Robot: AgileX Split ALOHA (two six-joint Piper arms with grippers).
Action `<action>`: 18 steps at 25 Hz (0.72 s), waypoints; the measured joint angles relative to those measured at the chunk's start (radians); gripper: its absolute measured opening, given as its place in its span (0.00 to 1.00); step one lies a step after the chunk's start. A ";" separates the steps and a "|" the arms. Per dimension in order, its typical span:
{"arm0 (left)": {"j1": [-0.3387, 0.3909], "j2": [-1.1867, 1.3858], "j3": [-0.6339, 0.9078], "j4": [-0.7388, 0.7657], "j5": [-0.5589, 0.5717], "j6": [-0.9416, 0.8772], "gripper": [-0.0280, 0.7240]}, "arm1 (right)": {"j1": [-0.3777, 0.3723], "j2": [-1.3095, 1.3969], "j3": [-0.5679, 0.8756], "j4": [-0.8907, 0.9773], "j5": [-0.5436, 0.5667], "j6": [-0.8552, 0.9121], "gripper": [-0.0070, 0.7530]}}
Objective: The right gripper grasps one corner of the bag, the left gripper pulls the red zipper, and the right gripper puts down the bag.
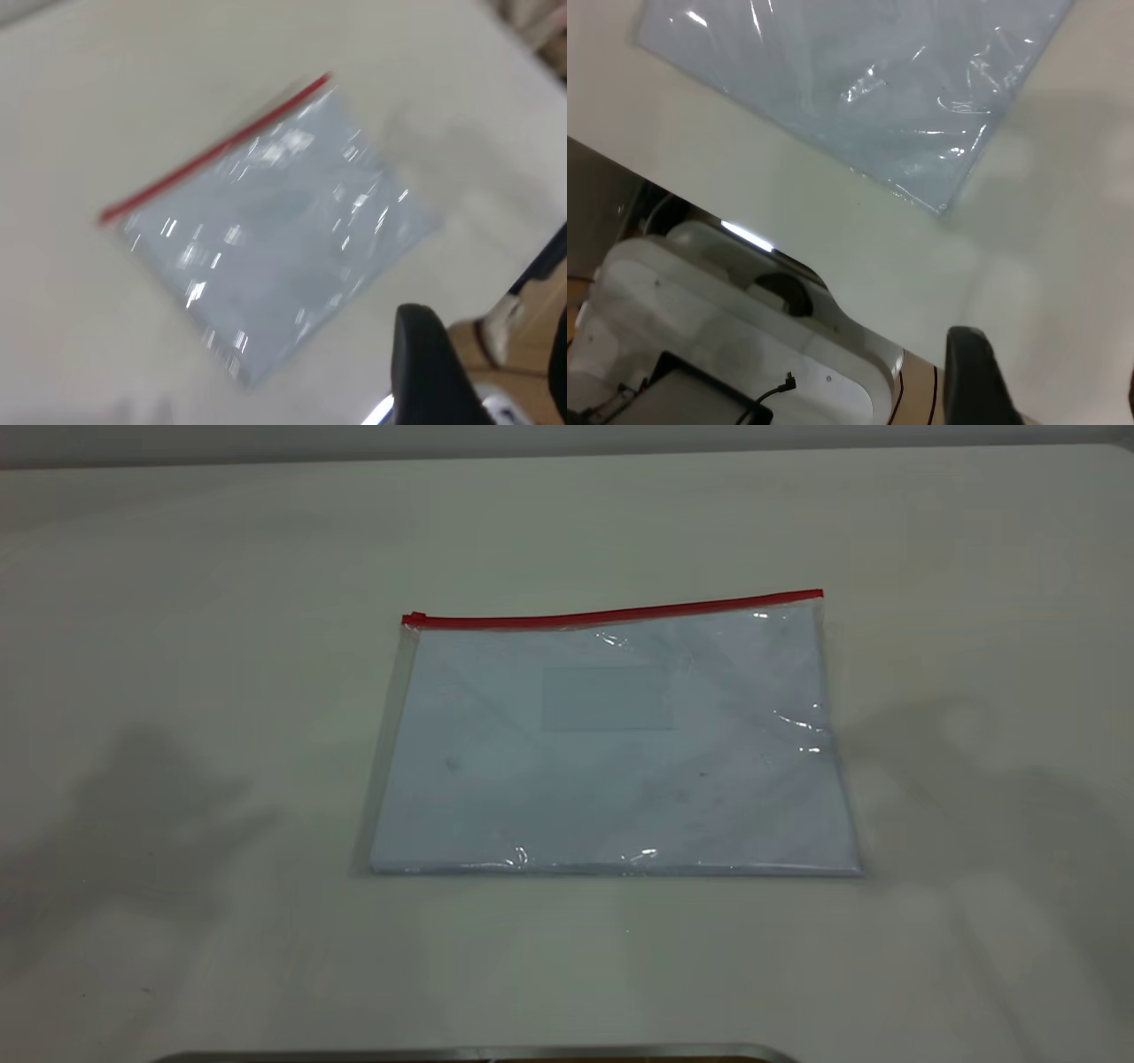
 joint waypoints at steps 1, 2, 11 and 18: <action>0.000 -0.022 0.000 0.050 0.002 -0.043 0.57 | 0.000 -0.042 0.012 -0.008 0.006 0.013 0.61; 0.000 -0.038 0.001 0.098 0.002 -0.093 0.57 | 0.000 -0.078 0.029 -0.017 0.007 0.032 0.61; 0.000 -0.151 0.045 0.462 0.003 -0.465 0.57 | 0.000 -0.466 0.293 -0.168 0.022 0.222 0.61; 0.000 -0.255 0.316 0.556 0.003 -0.523 0.57 | 0.000 -0.696 0.584 -0.218 -0.009 0.264 0.61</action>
